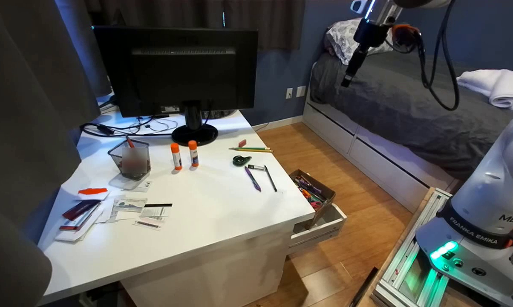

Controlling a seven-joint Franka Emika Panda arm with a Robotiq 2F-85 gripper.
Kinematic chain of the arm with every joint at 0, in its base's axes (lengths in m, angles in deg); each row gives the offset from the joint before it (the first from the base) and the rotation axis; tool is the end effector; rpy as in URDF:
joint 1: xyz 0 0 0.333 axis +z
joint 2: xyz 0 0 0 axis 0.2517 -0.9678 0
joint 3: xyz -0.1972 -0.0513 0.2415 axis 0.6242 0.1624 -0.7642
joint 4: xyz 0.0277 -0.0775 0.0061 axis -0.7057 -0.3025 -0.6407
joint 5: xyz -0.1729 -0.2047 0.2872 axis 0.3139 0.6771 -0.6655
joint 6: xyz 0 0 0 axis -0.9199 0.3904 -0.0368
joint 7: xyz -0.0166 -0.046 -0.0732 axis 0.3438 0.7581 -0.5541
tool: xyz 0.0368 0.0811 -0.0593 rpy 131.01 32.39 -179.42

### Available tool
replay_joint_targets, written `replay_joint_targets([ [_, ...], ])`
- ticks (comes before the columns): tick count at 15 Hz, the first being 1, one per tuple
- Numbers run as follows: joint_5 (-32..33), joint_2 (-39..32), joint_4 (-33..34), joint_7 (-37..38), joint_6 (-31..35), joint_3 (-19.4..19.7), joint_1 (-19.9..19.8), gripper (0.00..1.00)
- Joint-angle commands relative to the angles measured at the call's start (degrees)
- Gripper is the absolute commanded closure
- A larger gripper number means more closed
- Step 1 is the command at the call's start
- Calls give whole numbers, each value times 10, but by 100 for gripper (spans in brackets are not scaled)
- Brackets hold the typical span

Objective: Put the pencils inside the box

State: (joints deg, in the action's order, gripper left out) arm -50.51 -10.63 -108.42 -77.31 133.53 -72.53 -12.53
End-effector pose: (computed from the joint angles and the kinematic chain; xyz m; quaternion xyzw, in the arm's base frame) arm 0.4026 -0.0693 0.4735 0.9807 0.1714 0.0908 0.0237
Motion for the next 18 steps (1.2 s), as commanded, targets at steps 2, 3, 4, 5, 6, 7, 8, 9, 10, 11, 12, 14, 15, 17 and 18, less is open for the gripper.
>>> replay_joint_targets([
  [2,-6,-100,16,-98,91,-2,38,0],
  [3,-10,-120,19,-112,110,-3,43,0],
  [4,-12,-143,22,-123,132,-5,44,0],
  [5,-17,-166,25,-133,153,-8,45,0],
  [6,-18,-191,30,-139,174,-12,44,0],
  [7,-20,-212,36,-148,189,-15,42,0],
  [8,-21,-235,44,-153,203,-20,39,0],
  [9,-28,-256,53,-160,215,-25,37,0],
  [10,-36,-280,64,-165,228,-30,35,0],
  [11,-44,-299,74,-171,237,-38,32,0],
  [12,-56,-319,86,-180,246,-47,30,0],
  [14,-64,-354,110,-187,260,-66,20,0],
  [15,-56,-375,124,-181,271,-74,15,0],
  [17,-41,-416,148,-160,292,-88,4,0],
  [18,-51,-433,158,-165,302,-97,-3,0],
])
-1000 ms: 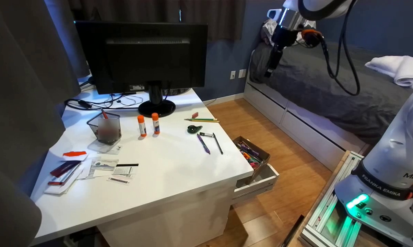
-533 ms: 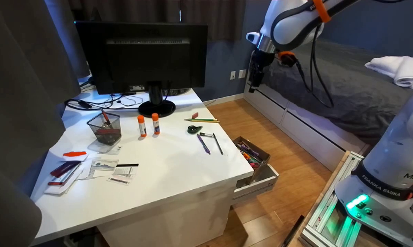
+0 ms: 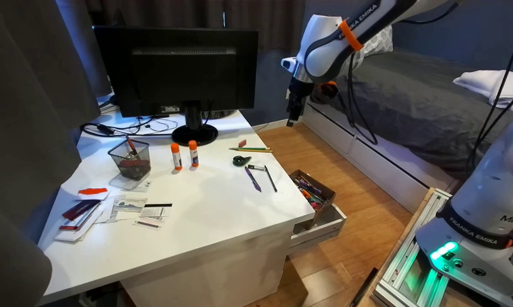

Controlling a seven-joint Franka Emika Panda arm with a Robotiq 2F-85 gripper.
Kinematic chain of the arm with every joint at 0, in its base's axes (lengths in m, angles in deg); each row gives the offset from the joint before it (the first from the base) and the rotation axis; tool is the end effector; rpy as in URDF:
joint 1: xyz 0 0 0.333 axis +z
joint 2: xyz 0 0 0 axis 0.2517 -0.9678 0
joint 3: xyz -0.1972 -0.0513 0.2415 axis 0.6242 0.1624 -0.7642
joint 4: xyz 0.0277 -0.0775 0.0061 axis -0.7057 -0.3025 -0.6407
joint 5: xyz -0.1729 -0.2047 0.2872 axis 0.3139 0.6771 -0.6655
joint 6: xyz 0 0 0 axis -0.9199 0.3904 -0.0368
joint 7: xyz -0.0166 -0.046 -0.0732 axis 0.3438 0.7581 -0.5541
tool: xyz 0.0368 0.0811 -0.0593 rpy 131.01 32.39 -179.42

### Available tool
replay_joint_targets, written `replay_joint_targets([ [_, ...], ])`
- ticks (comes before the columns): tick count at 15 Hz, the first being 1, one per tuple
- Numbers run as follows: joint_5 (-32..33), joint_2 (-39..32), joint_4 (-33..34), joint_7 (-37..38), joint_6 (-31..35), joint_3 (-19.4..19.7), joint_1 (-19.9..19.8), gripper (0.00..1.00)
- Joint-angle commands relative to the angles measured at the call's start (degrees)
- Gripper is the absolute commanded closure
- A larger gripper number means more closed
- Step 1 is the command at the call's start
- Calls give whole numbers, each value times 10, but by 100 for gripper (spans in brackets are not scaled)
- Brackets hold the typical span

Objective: Put the pencils inside the box

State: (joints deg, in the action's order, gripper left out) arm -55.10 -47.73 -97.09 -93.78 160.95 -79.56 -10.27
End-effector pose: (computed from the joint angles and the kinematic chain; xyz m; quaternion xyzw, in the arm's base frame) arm 0.5424 0.0054 0.3088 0.9250 0.3633 0.1006 0.0483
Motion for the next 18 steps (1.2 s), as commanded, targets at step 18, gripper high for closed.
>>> replay_joint_targets([
  [18,76,-171,116,80,70,-50,-41,34],
])
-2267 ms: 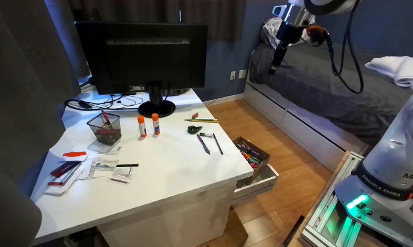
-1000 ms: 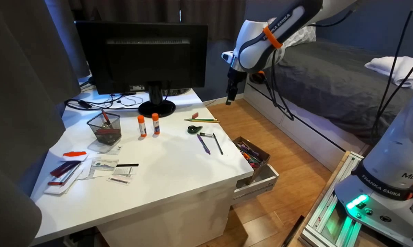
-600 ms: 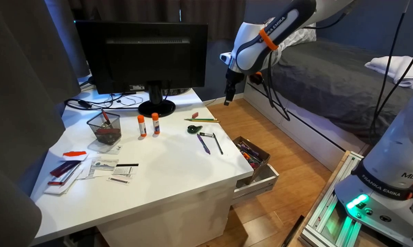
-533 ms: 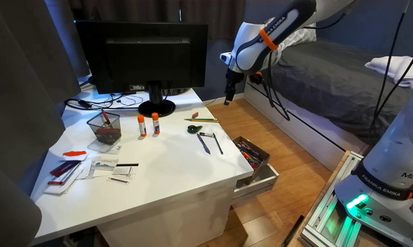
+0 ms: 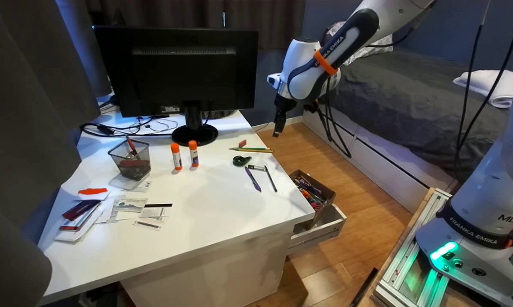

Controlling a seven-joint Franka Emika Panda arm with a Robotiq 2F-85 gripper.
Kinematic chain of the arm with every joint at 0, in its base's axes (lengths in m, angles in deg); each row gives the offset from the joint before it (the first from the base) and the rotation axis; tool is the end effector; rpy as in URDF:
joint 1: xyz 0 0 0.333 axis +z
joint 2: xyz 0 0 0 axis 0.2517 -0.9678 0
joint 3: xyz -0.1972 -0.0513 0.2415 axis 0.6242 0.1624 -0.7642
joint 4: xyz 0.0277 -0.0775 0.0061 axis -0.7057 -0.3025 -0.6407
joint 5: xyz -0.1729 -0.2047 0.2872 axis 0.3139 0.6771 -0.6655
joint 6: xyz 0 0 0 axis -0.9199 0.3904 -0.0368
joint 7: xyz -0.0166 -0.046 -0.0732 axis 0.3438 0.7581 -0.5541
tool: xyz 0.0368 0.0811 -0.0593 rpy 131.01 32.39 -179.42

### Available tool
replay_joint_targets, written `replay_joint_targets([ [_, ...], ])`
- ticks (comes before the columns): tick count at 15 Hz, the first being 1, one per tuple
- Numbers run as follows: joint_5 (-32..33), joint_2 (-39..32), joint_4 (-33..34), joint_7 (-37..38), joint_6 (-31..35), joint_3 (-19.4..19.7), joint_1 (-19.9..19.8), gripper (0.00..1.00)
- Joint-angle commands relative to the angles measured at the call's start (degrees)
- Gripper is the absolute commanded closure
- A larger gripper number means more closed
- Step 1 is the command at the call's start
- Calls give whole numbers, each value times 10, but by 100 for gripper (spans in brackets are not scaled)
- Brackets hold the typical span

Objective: Put the pencils inside the box

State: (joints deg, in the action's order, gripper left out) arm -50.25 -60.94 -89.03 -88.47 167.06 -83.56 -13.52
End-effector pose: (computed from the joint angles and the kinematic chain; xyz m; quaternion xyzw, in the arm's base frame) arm 0.5863 0.0173 0.2473 0.9248 0.3605 0.1065 0.0588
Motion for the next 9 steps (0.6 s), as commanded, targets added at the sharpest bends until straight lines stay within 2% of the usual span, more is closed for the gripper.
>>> replay_joint_targets([
  [1,33,-51,45,33,9,-10,-8,35],
  [5,50,-95,81,46,10,-11,-6,51],
  [6,53,-104,90,49,9,-12,-6,48],
  [9,61,-131,115,56,3,-14,-5,55],
])
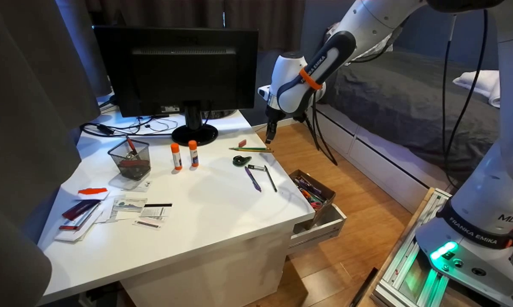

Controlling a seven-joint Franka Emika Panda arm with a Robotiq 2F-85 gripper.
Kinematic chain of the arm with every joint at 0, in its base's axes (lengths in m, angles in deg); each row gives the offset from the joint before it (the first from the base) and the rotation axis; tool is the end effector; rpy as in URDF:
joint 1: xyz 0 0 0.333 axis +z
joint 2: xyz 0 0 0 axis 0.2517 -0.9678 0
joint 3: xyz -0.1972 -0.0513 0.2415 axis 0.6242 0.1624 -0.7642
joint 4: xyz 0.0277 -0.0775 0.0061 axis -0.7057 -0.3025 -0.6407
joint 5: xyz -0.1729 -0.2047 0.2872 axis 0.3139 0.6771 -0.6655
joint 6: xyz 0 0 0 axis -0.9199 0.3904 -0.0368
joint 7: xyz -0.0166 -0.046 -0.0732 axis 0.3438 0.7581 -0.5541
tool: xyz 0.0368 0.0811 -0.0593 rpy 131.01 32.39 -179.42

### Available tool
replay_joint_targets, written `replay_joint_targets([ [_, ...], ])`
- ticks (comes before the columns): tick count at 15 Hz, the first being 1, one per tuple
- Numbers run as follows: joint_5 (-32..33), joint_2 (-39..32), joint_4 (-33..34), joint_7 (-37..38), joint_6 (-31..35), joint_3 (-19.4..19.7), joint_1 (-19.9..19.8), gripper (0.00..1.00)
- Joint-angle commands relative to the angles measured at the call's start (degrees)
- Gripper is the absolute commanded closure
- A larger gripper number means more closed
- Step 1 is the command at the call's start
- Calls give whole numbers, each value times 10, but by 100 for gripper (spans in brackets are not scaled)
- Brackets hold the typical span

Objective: Put the pencils inside the box

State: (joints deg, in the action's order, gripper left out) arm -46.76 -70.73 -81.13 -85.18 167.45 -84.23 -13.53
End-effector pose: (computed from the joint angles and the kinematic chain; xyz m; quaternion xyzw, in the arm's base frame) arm 0.6169 0.0276 0.1989 0.9246 0.3643 0.0934 0.0609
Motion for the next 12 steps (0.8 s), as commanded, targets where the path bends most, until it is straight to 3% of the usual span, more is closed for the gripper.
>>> replay_joint_targets([
  [1,29,-41,43,24,-3,-8,-4,58],
  [3,34,-56,57,28,-5,-9,-4,63],
  [7,41,-76,78,31,-10,-12,-3,62],
  [12,44,-93,95,29,-17,-16,-4,77],
])
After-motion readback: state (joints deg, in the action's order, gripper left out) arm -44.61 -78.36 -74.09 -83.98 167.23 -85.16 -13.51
